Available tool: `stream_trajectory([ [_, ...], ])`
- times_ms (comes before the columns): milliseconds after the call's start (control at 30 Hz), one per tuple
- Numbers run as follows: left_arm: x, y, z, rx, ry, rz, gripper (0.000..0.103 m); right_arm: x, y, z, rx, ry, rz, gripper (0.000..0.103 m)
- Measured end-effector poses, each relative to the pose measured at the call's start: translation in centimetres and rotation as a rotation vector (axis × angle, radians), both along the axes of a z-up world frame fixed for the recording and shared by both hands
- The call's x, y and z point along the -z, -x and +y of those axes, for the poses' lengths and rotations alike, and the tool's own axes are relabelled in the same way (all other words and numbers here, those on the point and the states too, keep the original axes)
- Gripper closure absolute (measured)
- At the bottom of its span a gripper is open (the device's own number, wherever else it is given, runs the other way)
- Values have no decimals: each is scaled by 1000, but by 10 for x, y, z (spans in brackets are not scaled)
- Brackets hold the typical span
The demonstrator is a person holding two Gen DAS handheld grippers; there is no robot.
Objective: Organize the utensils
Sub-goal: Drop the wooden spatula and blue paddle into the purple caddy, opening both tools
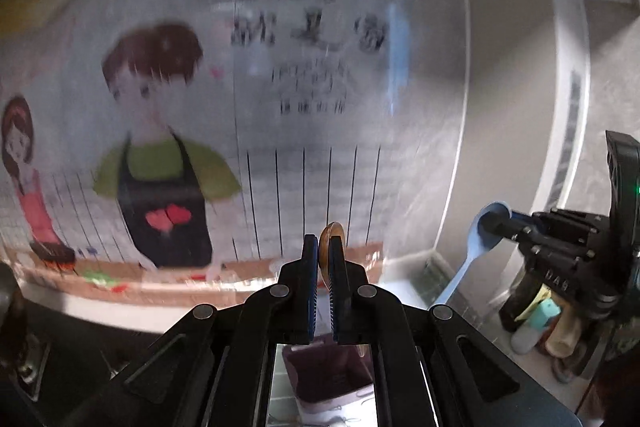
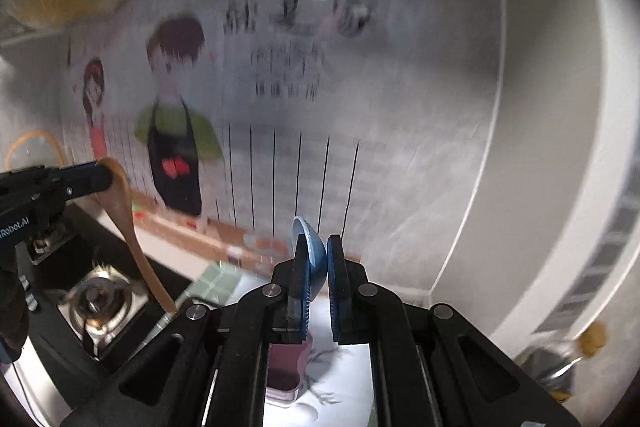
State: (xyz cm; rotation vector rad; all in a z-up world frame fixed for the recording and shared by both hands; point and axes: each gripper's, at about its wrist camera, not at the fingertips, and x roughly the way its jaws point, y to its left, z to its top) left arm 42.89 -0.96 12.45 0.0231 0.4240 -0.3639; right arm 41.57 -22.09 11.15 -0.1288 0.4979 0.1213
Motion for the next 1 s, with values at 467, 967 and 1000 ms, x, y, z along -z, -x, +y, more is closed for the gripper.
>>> stream_trajectory([
  [467, 118, -64, -8, 98, 80, 341, 81, 110, -45, -6, -66, -152, 296, 78],
  [967, 185, -7, 65, 51, 164, 529, 66, 136, 39, -54, 74, -254, 298, 78],
  [1000, 199, -7, 61, 76, 130, 584, 66, 148, 44, -55, 83, -263, 326, 78],
])
